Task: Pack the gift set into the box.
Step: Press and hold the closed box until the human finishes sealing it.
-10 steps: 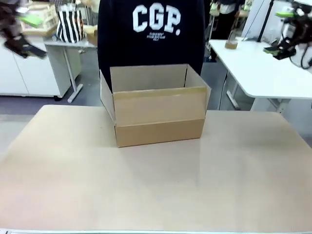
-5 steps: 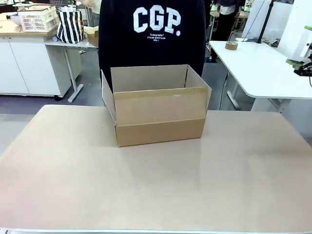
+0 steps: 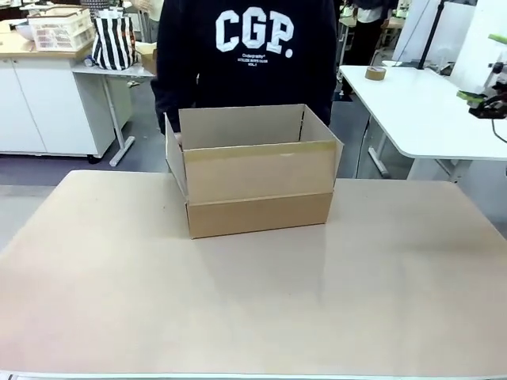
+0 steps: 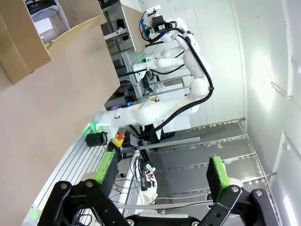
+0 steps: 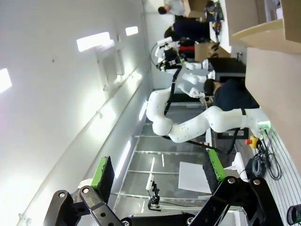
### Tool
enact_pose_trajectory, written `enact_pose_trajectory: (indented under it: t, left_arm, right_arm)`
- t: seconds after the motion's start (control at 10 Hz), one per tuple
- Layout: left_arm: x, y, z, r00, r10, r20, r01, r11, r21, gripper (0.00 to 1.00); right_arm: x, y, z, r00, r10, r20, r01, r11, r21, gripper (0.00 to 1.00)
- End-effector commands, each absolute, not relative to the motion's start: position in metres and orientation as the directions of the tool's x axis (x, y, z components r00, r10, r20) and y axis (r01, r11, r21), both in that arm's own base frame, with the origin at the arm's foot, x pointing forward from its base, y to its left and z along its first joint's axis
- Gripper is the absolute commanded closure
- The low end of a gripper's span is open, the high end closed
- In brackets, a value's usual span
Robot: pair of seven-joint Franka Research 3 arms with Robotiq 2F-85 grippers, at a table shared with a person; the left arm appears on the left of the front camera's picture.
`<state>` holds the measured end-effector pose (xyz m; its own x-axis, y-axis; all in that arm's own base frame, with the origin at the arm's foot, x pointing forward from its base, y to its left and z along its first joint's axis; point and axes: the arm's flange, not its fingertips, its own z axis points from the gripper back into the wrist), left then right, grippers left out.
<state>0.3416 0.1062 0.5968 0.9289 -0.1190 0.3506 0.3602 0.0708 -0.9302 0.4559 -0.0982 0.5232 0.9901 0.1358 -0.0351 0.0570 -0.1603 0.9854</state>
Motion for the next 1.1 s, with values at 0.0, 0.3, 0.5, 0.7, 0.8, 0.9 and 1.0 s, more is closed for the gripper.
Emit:
enact_pose_trajectory:
  t: [0.0,0.3,0.5,0.7,0.8,0.9,1.0]
  left_arm:
    - [0.3401,0.1091,0.5998,0.92,-0.115,0.375,0.382,0.045,-0.923,0.0]
    - [0.3401,0.1091,0.5998,0.92,-0.115,0.375,0.382,0.045,-0.923,0.0]
    - [0.3401,0.1091,0.5998,0.92,-0.115,0.375,0.382,0.045,-0.923,0.0]
    - [0.3401,0.1091,0.5998,0.92,-0.115,0.375,0.382,0.045,-0.923,0.0]
    - [0.3401,0.1091,0.5998,0.92,-0.115,0.375,0.382,0.045,-0.923,0.0]
    - [0.3401,0.1091,0.5998,0.92,-0.115,0.375,0.382,0.045,-0.923,0.0]
    - [0.3401,0.1091,0.5998,0.92,-0.115,0.375,0.382,0.045,-0.923,0.0]
  right_arm:
    - [0.4535,-0.106,0.5269,0.991,0.134,-0.022,0.046,-0.182,0.982,0.0]
    - [0.4535,-0.106,0.5269,0.991,0.134,-0.022,0.046,-0.182,0.982,0.0]
    - [0.4535,-0.106,0.5269,0.991,0.134,-0.022,0.046,-0.182,0.982,0.0]
    - [0.4535,-0.106,0.5269,0.991,0.134,-0.022,0.046,-0.182,0.982,0.0]
    - [0.4535,-0.106,0.5269,0.991,0.134,-0.022,0.046,-0.182,0.982,0.0]
    - [0.4535,-0.106,0.5269,0.991,0.134,-0.022,0.046,-0.182,0.982,0.0]
    - [0.4535,-0.106,0.5269,0.991,0.134,-0.022,0.046,-0.182,0.982,0.0]
